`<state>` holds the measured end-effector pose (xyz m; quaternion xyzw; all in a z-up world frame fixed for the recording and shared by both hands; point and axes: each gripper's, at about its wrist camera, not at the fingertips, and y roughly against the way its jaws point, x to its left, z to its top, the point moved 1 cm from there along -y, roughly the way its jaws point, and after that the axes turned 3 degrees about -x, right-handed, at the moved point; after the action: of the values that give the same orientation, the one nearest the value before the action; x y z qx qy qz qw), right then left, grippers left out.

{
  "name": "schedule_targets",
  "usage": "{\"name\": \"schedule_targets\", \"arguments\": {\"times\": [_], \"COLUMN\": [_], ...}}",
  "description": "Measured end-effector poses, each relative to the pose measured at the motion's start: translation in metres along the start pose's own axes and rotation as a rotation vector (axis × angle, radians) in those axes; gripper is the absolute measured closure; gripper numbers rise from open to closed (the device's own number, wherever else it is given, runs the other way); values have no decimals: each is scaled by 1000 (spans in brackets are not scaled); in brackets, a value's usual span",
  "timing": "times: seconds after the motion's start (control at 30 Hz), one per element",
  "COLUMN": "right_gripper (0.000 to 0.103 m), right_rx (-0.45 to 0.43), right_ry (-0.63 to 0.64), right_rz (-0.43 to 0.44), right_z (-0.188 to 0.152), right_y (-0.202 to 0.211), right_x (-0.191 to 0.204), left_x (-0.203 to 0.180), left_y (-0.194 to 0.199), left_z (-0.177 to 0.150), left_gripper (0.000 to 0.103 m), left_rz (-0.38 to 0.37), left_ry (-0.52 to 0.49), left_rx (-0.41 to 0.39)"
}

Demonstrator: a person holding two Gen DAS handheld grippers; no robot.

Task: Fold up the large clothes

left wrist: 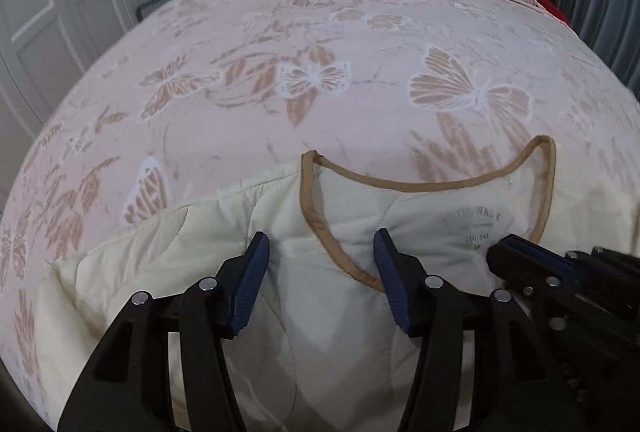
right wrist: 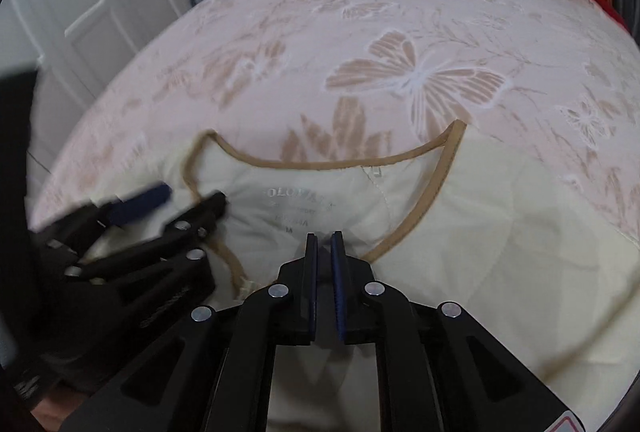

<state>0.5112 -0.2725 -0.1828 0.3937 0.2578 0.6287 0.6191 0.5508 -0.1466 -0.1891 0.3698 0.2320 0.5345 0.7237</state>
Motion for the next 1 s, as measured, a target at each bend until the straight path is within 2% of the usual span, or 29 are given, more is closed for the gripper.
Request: {"name": "schedule_targets", "arguments": {"times": [0.07, 0.2, 0.3, 0.4, 0.7, 0.87, 0.93, 0.97, 1.0], "right_gripper": [103, 103, 103, 103, 103, 103, 103, 101, 92], "right_rx": [-20, -74, -105, -107, -126, -112, -91, -102, -148], "right_ry": [-18, -82, -35, 6, -6, -26, -44, -52, -64], "right_rz": [-6, -41, -127, -176, -170, -152, -148, -190, -204], "right_z": [-4, -10, -11, -10, -11, -8, -4, -3, -5], "right_y": [-2, -1, -3, -7, -8, -8, 2, 19, 46], "right_x": [-4, -12, -1, 5, 2, -2, -5, -7, -9], "left_x": [-4, -1, -5, -7, -8, -9, -3, 5, 15], "left_y": [-3, -3, -3, -5, -6, -3, 7, 19, 34], "left_z": [-3, -6, -8, -9, -10, -7, -4, -4, -7], "left_gripper": [48, 46, 46, 45, 45, 44, 41, 39, 37], "left_rz": [20, 11, 36, 52, 64, 73, 57, 67, 67], "left_ry": [-5, 26, 16, 13, 17, 9, 24, 49, 82], "left_rx": [-24, -62, -83, -93, -117, -102, -60, -43, -52]}}
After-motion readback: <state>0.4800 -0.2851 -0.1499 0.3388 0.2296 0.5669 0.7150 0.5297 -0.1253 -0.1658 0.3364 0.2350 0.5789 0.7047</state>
